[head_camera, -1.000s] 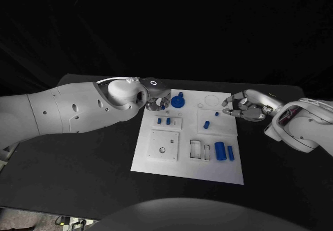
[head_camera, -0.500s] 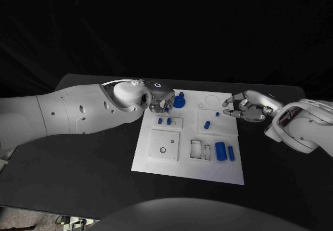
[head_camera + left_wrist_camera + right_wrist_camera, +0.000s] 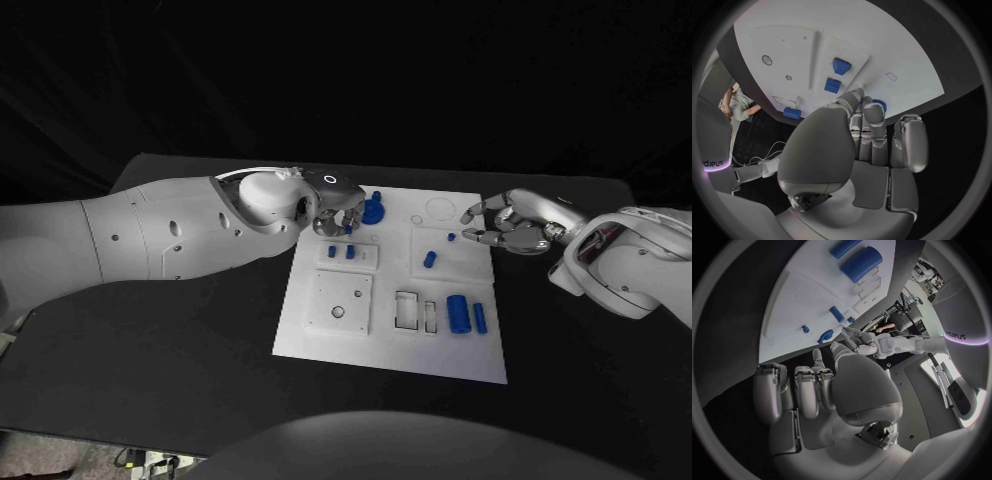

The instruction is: Assemble the parts on the task board

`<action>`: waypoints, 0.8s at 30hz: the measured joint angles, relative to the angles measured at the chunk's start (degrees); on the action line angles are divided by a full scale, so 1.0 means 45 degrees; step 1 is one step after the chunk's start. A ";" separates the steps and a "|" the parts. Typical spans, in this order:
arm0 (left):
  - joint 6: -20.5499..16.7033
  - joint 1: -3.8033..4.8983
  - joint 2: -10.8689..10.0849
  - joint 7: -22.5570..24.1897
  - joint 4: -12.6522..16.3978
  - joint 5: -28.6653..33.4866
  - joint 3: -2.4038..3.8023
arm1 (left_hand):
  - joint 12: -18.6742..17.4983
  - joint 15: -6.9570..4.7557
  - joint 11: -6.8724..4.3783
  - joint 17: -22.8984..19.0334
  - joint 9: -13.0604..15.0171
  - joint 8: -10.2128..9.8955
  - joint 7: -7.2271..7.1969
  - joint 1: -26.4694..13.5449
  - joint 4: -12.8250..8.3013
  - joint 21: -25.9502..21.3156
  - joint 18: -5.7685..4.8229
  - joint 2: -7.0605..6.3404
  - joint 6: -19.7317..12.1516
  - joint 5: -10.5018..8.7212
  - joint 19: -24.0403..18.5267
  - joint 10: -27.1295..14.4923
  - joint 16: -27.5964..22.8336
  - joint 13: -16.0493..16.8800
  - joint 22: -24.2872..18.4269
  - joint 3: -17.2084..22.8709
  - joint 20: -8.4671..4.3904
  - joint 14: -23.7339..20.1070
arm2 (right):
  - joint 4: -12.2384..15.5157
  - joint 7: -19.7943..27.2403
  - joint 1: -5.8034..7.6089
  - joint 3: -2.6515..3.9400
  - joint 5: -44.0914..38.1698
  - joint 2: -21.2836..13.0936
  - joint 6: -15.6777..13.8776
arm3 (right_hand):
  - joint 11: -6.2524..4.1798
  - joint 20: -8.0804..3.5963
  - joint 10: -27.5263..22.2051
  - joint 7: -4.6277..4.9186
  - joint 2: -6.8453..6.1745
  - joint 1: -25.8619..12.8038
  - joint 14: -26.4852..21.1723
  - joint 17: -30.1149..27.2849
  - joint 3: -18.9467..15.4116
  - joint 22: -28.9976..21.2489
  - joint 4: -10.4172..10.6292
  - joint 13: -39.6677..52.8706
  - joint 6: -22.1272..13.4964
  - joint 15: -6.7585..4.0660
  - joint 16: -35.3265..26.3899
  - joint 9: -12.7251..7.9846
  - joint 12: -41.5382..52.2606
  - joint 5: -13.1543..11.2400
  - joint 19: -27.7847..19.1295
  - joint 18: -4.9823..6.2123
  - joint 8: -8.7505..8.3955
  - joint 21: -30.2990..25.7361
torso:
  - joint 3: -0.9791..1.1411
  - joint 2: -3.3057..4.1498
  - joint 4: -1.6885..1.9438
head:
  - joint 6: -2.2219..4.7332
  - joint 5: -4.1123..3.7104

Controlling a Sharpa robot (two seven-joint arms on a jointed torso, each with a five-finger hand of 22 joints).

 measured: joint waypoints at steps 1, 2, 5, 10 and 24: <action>0.0024 -0.0001 0.0012 0.0000 -0.0007 0.0000 0.0000 | 0.0000 0.0000 0.0000 -0.0001 -0.0002 0.0000 0.0000 0.0000 0.0000 0.0000 0.0000 0.0000 0.0000 0.0000 0.0000 0.0000 0.0000 0.0000 0.0000 0.0000 0.0000 0.0000 | 0.0000 0.0000 -0.0001 0.0000 0.0000 -0.0001 0.0001 | 0.0000 0.0000 0.0000 0.0000 0.0000 0.0000 0.0000 0.0000 0.0000 0.0000 0.0000 0.0000 0.0000 0.0000 0.0000 0.0000 0.0000 0.0000 0.0000 0.0000 0.0000 0.0000 | 0.0000 0.0000 -0.0001 | 0.0000 0.0001; 0.0053 -0.0002 0.0020 -0.0001 -0.0013 0.0000 0.0000 | 0.0000 0.0000 0.0000 -0.0020 -0.0003 0.0000 0.0000 0.0000 0.0000 0.0000 0.0000 0.0000 0.0000 0.0000 0.0000 0.0000 -0.0053 -0.0001 0.0000 0.0000 0.0000 0.0000 | 0.0000 0.0000 -0.0002 0.0000 0.0000 -0.0001 0.0002 | 0.0000 0.0000 0.0000 0.0000 0.0000 0.0000 0.0000 0.0000 0.0000 0.0000 0.0000 0.0000 0.0000 0.0000 0.0000 0.0000 0.0000 0.0000 0.0000 0.0000 0.0000 0.0000 | 0.0000 0.0000 0.0000 | 0.0000 0.0006; 0.0143 -0.0008 0.0036 -0.0010 -0.0025 0.0000 0.0000 | 0.0000 0.0000 0.0000 -0.0045 -0.0012 0.0000 -0.0001 0.0000 0.0000 0.0000 -0.0001 0.0000 -0.0001 0.0000 0.0000 0.0000 -0.0075 -0.0001 0.0000 0.0000 0.0000 0.0000 | 0.0000 0.0000 -0.0007 0.0000 0.0000 -0.0001 0.0004 | 0.0000 0.0000 0.0000 0.0000 0.0000 0.0000 0.0000 0.0000 0.0000 0.0000 0.0000 0.0001 0.0000 0.0000 0.0000 0.0000 0.0000 0.0000 0.0000 0.0000 0.0000 0.0000 | 0.0000 0.0001 -0.0001 | 0.0000 0.0017; 0.0238 -0.0021 0.0052 -0.0021 -0.0062 0.0000 0.0005 | 0.0000 0.0045 0.0000 -0.0070 -0.0026 -0.0001 -0.0001 0.0000 0.0000 -0.0073 -0.0001 0.0000 -0.0001 0.0001 0.0000 0.0000 -0.0075 0.0001 0.0000 0.0000 0.0000 -0.0045 | -0.0003 0.0002 -0.0014 0.0000 0.0000 0.0009 0.0007 | 0.0000 0.0000 0.0000 0.0000 0.0000 0.0000 0.0000 0.0000 0.0000 -0.0001 0.0000 0.0001 0.0000 0.0000 0.0000 0.0000 0.0000 0.0000 0.0000 0.0001 0.0000 0.0000 | 0.0000 0.0002 -0.0002 | 0.0000 0.0029; 0.0359 -0.0079 0.0085 -0.0059 -0.0118 -0.0115 0.0016 | 0.0000 0.0080 0.0000 -0.0182 -0.0033 -0.0002 -0.0002 0.0000 -0.0034 -0.0073 -0.0001 0.0000 -0.0002 0.0002 0.0000 0.0001 -0.0140 -0.0030 0.0000 0.0035 0.0000 -0.0080 | -0.0003 0.0009 -0.0030 0.0000 0.0001 -0.0013 0.0016 | 0.0000 0.0000 0.0000 0.0000 0.0000 0.0000 0.0000 0.0009 0.0000 0.0009 0.0000 0.0003 0.0000 0.0000 0.0000 0.0000 0.0000 0.0000 0.0000 0.0000 0.0000 0.0000 | 0.0001 0.0001 -0.0004 | 0.0000 -0.0046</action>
